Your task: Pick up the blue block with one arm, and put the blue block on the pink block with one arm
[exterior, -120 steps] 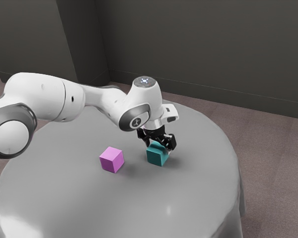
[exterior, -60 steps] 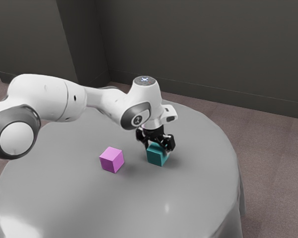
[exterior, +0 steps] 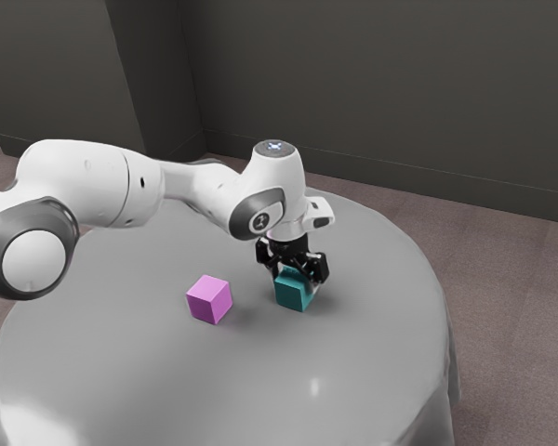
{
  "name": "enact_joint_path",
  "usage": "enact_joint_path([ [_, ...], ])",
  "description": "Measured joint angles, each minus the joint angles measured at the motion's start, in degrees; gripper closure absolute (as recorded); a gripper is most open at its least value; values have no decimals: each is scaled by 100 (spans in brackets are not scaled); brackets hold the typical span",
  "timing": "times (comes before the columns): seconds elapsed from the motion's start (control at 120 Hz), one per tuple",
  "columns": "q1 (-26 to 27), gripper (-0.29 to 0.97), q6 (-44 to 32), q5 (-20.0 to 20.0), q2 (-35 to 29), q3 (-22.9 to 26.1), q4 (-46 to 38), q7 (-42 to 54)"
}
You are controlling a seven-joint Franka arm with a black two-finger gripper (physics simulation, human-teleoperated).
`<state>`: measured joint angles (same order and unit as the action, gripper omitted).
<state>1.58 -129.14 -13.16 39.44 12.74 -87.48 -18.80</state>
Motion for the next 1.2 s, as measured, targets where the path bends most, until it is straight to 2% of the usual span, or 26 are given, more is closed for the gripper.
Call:
enact_joint_path([
  [0.567, 9, 0, 2, 53, 28, -6, 35, 371],
  [0.958, 16, 0, -38, 292, 94, -85, 53, 509],
  [1.2, 18, 0, -76, 584, 86, -97, 44, 561],
])
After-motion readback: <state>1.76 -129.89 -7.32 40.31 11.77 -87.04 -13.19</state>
